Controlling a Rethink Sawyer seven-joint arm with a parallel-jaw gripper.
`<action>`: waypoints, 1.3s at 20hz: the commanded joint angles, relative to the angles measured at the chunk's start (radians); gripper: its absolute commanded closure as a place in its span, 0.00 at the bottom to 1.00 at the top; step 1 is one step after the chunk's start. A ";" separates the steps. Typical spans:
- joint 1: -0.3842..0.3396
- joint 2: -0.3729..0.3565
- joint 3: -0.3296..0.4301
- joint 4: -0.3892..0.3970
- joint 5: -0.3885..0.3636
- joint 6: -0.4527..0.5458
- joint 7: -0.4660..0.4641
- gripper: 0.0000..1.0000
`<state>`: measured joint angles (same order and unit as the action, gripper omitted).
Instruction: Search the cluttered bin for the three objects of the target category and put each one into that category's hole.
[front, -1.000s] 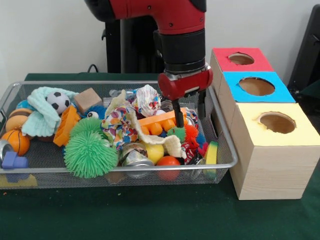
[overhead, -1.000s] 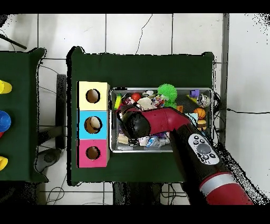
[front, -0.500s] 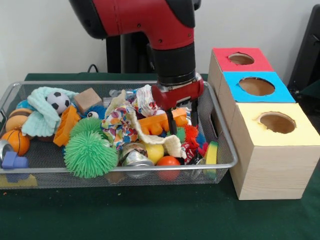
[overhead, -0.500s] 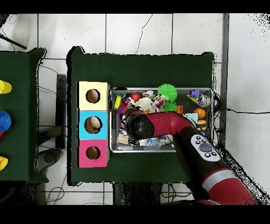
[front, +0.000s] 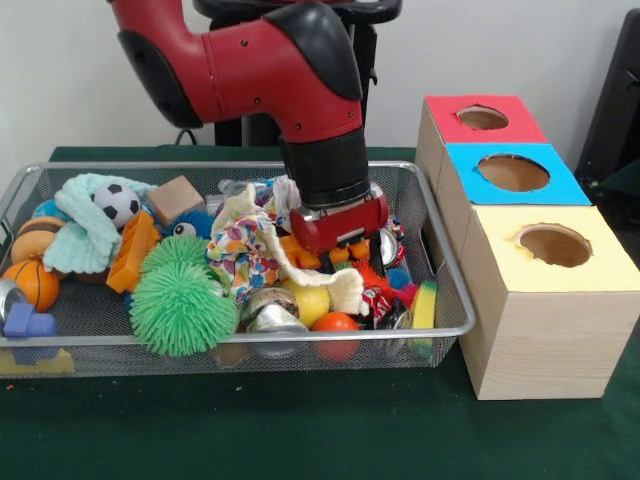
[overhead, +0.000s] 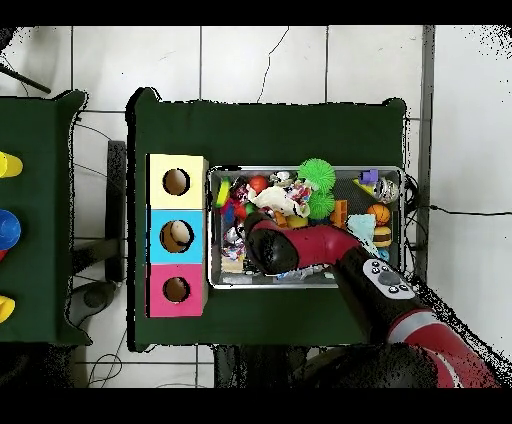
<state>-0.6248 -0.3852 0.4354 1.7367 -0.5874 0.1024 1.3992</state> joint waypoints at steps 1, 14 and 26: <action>-0.023 0.168 -0.060 -0.115 -0.108 -0.012 0.024 0.00; -0.138 0.295 0.059 -0.180 -0.184 -0.029 -0.055 0.00; -0.172 0.306 0.113 -0.185 -0.226 0.009 -0.060 0.00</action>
<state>-0.7886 -0.2389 0.5726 1.6786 -0.7143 -0.0160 1.3992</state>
